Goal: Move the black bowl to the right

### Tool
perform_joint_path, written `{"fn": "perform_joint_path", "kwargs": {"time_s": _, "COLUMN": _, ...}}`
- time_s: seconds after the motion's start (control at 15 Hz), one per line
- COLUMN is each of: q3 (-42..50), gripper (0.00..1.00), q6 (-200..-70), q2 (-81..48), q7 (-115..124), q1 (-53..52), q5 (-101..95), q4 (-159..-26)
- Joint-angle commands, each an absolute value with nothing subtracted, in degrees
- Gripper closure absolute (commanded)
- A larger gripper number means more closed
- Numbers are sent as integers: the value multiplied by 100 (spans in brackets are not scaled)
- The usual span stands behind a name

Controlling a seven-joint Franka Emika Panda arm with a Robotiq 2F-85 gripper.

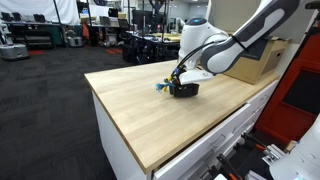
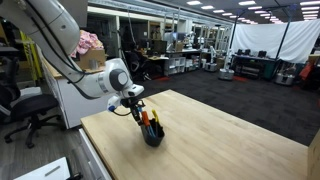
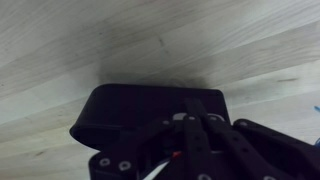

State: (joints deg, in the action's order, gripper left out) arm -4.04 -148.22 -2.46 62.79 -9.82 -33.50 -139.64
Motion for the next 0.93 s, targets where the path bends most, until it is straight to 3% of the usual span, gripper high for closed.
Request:
{"fn": "perform_joint_path", "kwargs": {"time_s": 0.0, "q3": -399, "gripper": 100, "q6": -14935, "q2": -404, "q7": 6402, "q1": -870, "q5": -3463, "q4": -13909}}
{"fn": "perform_joint_path", "kwargs": {"time_s": 0.87, "q3": -442, "gripper": 100, "q6": -14910, "q2": -565, "q7": 6017, "q1": -927, "q5": -2575, "q4": -13988}}
